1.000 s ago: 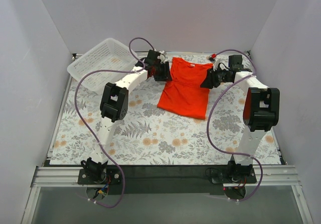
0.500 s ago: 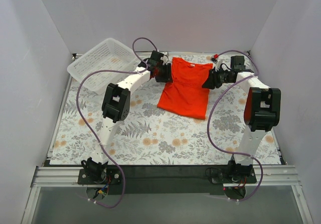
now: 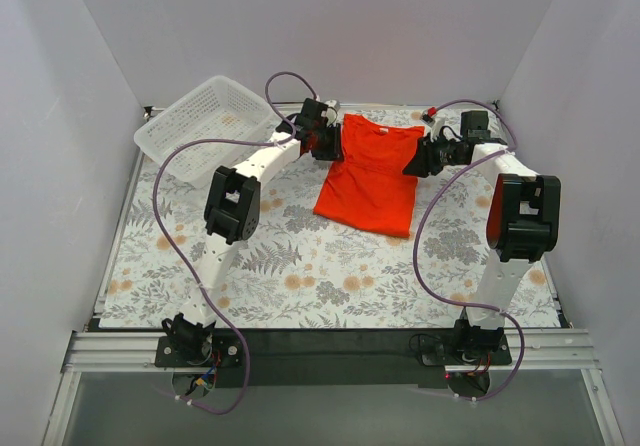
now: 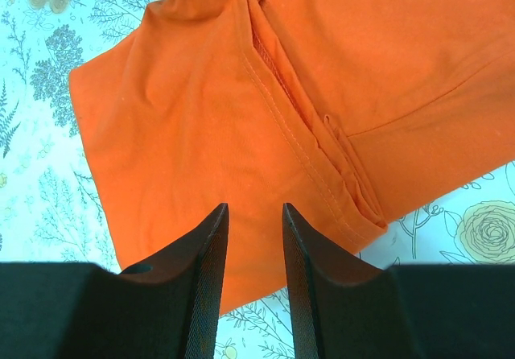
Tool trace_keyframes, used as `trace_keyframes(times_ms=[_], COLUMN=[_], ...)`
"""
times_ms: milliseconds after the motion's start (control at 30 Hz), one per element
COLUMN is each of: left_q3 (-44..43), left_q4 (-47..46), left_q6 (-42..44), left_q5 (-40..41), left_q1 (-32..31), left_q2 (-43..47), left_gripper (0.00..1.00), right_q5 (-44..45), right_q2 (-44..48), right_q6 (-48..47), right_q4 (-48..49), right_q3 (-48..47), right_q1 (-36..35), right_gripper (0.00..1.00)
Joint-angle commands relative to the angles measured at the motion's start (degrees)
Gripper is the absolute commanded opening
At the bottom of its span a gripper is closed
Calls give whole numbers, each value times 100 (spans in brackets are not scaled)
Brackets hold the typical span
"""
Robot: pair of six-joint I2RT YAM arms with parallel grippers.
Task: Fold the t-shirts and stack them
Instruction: Fold the tshirt
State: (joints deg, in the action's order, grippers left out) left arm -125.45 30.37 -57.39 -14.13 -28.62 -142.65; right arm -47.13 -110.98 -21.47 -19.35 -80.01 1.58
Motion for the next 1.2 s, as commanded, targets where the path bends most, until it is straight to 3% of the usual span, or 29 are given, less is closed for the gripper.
trace_keyframes(times_ms=[0,133,233,467,633,967,1067,1100,1167], left_q3=[-191,-147,-59,705,417,91,29,55,99], left_q4=[-13,-101,-259,-1137,-1297,-1798,-1798,-1789,-1771], left_q6=[175,560,807,1370,1116,940,922,913,922], left_q5=[-125,-449,-818,-2250,-3436,-3361,-3132,-2957,-2833], left_q1=[-21,-21,-12,181,541,735,744,753,744], left_q2=[-87,-70,0,527,291,-52,-140,-158,-184], left_gripper=[24,17,0,0,0,0,12,29,49], right_q5=[-191,-235,-261,-349,-384,-446,-446,-446,-446], right_q2=[182,199,208,235,243,217,226,226,200], right_q6=[38,47,47,47,38,38,29,29,29], right_q4=[116,116,116,116,125,125,125,125,116], right_q3=[-15,-15,-6,11,11,29,38,38,38], right_q1=[52,70,96,149,167,167,167,167,167], right_gripper=[34,34,34,34,34,34,34,34,33])
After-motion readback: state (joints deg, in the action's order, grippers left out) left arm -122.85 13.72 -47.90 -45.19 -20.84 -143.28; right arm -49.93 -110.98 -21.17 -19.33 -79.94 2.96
